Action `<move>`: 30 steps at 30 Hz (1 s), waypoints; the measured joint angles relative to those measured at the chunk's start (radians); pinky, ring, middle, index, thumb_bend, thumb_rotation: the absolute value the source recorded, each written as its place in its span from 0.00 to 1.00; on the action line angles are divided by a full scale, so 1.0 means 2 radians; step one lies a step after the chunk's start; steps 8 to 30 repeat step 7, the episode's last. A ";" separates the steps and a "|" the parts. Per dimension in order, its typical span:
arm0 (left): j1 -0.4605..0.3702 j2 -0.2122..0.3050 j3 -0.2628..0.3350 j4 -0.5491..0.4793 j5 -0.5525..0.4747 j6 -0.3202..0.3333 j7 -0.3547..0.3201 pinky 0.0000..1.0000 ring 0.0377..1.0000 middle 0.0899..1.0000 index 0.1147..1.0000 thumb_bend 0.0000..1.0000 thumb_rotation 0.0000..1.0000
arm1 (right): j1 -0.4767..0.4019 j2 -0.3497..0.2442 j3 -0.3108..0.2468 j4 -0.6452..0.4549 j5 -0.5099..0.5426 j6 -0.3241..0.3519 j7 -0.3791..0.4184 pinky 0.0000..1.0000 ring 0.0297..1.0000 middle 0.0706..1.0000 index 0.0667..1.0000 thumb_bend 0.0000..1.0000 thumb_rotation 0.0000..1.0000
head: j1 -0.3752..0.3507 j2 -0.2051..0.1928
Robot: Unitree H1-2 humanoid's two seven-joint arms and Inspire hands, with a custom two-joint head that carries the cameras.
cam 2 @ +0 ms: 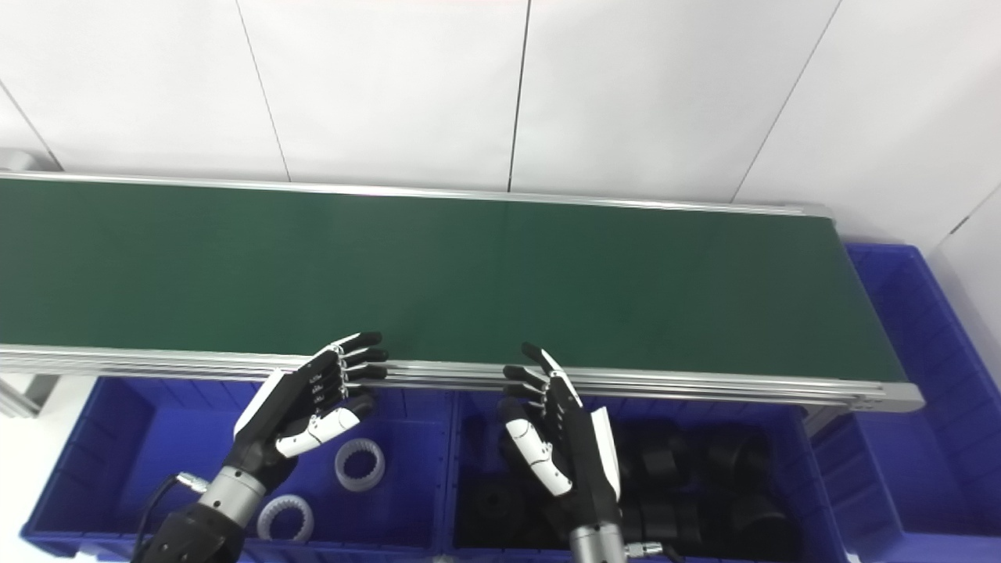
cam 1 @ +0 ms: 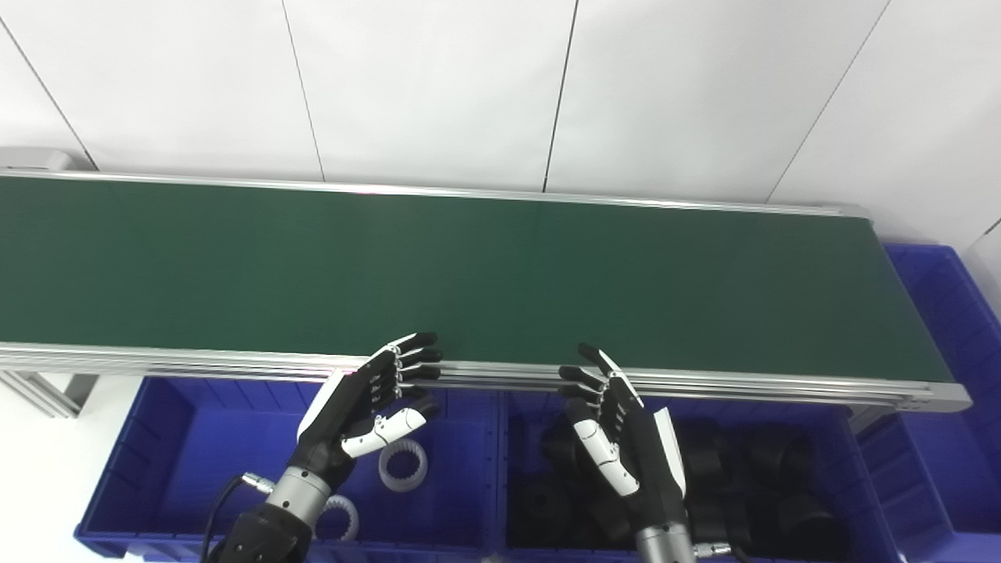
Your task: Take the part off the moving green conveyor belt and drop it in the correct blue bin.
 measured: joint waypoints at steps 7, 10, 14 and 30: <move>0.003 0.001 -0.008 -0.005 0.000 -0.002 -0.005 0.64 0.75 0.81 0.83 0.82 0.56 | 0.001 0.000 0.000 0.000 0.000 0.000 0.000 0.65 0.72 0.76 0.88 0.59 0.76 | 0.002 -0.003; 0.003 0.001 -0.008 -0.005 0.000 -0.002 -0.005 0.64 0.75 0.81 0.83 0.82 0.56 | 0.001 0.000 0.000 0.000 0.000 0.000 0.000 0.65 0.72 0.76 0.88 0.59 0.76 | 0.002 -0.003; 0.003 0.001 -0.008 -0.005 0.000 -0.002 -0.005 0.64 0.75 0.81 0.83 0.82 0.56 | 0.001 0.000 0.000 0.000 0.000 0.000 0.000 0.65 0.72 0.76 0.88 0.59 0.76 | 0.002 -0.003; 0.003 0.001 -0.008 -0.005 0.000 -0.002 -0.005 0.64 0.75 0.81 0.83 0.82 0.56 | 0.001 0.000 0.000 0.000 0.000 0.000 0.000 0.65 0.72 0.76 0.88 0.59 0.76 | 0.002 -0.003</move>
